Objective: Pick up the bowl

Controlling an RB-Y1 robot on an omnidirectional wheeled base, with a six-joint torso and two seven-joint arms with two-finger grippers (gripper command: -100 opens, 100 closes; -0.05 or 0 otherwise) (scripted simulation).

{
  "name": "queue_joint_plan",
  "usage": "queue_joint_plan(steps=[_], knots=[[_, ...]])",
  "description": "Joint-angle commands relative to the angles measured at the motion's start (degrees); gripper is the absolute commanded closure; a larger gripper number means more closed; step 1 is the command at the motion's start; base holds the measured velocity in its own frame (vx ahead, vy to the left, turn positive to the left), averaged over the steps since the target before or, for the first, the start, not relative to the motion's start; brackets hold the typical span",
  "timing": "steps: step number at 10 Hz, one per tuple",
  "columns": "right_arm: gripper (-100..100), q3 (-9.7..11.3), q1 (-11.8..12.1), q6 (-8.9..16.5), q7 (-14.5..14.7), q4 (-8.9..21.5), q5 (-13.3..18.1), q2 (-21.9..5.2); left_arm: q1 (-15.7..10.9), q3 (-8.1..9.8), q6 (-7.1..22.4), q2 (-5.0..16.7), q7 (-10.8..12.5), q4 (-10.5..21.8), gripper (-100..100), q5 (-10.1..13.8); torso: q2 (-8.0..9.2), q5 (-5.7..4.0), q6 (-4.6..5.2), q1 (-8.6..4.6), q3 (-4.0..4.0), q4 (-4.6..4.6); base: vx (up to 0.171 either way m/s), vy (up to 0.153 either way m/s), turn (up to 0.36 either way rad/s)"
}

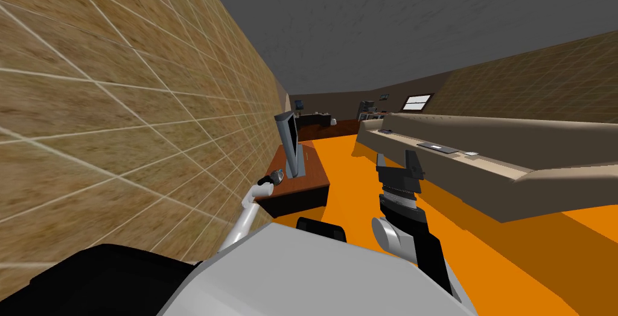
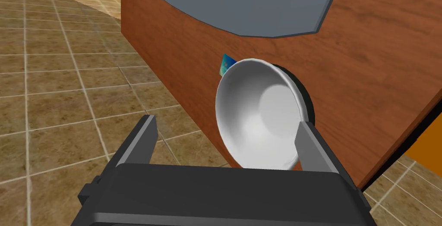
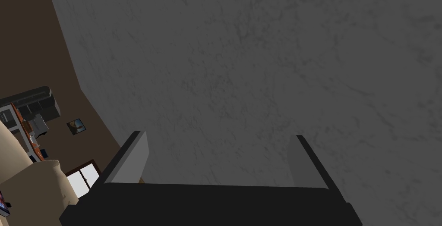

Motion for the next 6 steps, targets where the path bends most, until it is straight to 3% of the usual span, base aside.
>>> queue_joint_plan(steps=[1, 5, 6], knots=[[0, 0.00, 0.00, 0.00, 0.00, 0.00, 0.00, 0.00, -0.84, 0.26, 1.71, 0.08, 0.26, 1.57, -100, -0.07, 0.00, 0.00, 0.00, 0.00, 0.00, 0.00, 0.019, 0.008, -0.004], [0, 0.00, 0.00, 0.00, 0.00, 0.00, 0.00, 0.00, -5.13, 1.56, 7.96, 1.07, 0.96, 7.66, -100, 0.36, 0.00, 0.00, -0.01, 0.02, 0.00, 0.00, 0.028, 0.018, 0.001], [0, 0.00, 0.00, 0.00, 0.00, 0.00, 0.00, 0.00, -5.13, 1.56, 8.78, 1.07, 0.96, 8.35, -100, 0.36, -0.07, 0.01, 0.00, 0.06, -0.04, -0.01, 0.034, 0.021, -0.003]])
